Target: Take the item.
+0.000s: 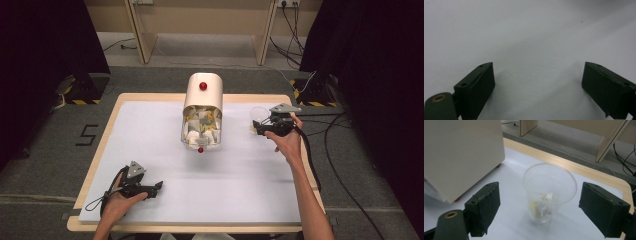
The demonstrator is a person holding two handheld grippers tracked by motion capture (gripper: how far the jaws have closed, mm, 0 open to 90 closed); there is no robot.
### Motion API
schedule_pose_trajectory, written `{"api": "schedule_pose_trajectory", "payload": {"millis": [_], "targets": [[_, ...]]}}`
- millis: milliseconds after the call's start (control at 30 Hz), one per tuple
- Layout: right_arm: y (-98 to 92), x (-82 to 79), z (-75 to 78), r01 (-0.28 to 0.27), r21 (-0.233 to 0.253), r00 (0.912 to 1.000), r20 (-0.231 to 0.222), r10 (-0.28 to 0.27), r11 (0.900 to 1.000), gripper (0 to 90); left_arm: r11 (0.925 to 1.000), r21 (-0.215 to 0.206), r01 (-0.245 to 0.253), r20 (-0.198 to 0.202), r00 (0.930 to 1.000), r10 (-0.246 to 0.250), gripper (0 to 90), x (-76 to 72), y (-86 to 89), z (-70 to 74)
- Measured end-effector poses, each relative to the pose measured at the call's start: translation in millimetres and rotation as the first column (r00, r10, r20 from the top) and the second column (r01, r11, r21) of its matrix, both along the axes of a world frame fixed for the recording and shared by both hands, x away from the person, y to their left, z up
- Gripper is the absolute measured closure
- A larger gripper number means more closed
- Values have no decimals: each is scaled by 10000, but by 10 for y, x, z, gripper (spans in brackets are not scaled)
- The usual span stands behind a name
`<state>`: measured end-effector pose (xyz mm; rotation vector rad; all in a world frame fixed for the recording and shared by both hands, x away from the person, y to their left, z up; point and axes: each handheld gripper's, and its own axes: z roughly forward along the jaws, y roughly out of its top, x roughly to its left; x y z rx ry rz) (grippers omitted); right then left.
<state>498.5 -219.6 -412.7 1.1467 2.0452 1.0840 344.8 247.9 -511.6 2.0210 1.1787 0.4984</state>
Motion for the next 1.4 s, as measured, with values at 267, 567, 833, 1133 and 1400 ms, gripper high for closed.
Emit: {"api": "schedule_pose_trajectory", "payload": {"millis": [267, 567, 833, 1133, 1400], "targets": [[34, -270, -88, -399, -7, 9990, -220, 398, 9992, 179, 10000, 10, -5, 0, 10000, 5, 104, -1, 0, 0], [68, -523, -221, -818, -34, 9957, -432, 816, 9966, 191, 10000, 6, 1, 2, 10000, -1, 104, 0, 0, 0], [137, -651, -356, -1140, -53, 9917, -605, 1135, 9935, 205, 10000, 4, -5, 1, 10000, 5, 103, 0, 0, 0], [153, -760, -447, -1288, -171, 9888, -783, 1271, 9915, 212, 10000, 3, -1, 4, 10000, 1, 104, -1, 0, 0], [184, -837, -468, -1468, -227, 9860, -833, 1444, 9889, 211, 10000, 4, -3, 6, 10000, 3, 104, -1, -1, 0]]}}
